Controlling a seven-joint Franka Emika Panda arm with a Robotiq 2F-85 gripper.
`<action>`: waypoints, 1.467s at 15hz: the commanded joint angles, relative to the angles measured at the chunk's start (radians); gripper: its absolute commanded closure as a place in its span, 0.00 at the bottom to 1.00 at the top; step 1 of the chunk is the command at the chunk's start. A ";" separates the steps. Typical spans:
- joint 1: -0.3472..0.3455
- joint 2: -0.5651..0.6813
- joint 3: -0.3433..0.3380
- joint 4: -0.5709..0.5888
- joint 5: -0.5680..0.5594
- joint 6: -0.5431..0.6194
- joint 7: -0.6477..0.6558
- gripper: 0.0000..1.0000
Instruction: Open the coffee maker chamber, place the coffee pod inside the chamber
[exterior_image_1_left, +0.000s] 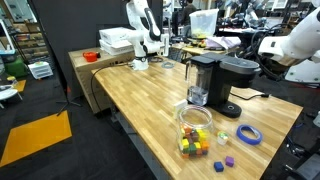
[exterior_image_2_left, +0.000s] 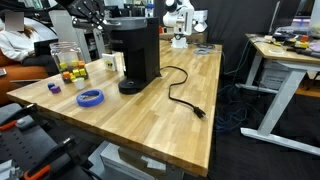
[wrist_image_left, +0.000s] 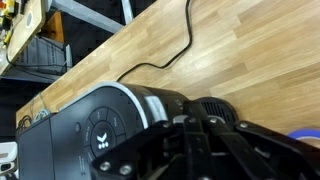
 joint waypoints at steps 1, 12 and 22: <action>-0.015 0.014 0.010 0.013 -0.022 0.018 0.016 1.00; -0.009 0.003 0.012 0.001 0.007 0.002 0.013 0.99; 0.000 0.023 0.025 0.017 0.040 0.000 0.020 1.00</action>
